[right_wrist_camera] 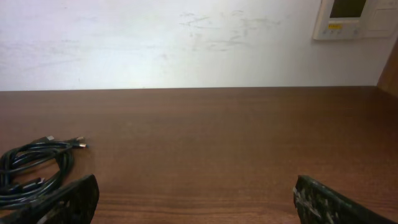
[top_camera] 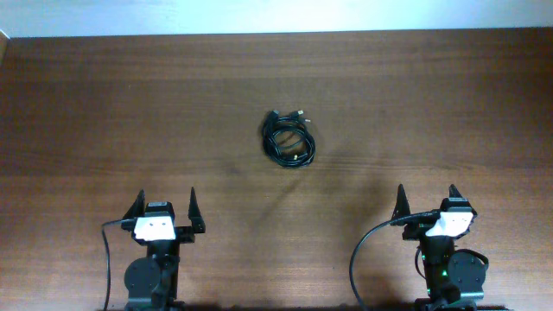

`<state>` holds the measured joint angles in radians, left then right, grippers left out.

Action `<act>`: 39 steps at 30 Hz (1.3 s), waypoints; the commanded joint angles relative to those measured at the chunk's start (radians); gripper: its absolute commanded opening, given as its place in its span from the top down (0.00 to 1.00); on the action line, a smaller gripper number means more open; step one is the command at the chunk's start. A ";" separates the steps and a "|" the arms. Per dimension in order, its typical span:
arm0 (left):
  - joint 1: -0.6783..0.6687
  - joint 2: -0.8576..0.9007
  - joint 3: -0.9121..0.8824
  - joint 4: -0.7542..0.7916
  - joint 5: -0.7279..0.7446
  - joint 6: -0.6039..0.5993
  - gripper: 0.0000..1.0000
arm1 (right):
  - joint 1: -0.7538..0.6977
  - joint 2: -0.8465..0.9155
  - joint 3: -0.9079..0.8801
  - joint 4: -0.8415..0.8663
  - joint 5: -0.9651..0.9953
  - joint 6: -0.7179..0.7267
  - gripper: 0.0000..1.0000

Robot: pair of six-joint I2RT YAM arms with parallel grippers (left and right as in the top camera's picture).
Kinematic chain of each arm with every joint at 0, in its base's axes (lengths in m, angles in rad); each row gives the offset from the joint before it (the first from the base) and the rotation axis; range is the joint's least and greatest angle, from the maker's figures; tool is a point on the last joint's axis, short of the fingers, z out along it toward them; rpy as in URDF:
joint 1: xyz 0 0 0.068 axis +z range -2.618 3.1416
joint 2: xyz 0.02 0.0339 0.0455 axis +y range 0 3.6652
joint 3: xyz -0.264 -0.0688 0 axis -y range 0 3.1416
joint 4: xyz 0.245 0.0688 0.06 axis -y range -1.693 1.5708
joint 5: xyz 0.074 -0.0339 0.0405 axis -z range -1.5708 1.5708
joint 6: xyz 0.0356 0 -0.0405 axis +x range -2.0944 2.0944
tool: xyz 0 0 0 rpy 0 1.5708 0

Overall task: Untangle cables
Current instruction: 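Move the left gripper toward the black cable bundle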

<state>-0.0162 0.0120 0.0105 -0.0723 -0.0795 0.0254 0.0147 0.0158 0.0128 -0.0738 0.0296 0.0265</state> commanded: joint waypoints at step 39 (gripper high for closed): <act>0.006 0.193 0.259 -0.124 0.275 -0.082 0.01 | 0.005 0.088 0.178 -0.173 -0.225 0.034 0.01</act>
<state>-0.0143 0.0883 0.0990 -0.1589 0.1429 -0.0315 0.0147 0.0429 0.0818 -0.1932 -0.1543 0.0444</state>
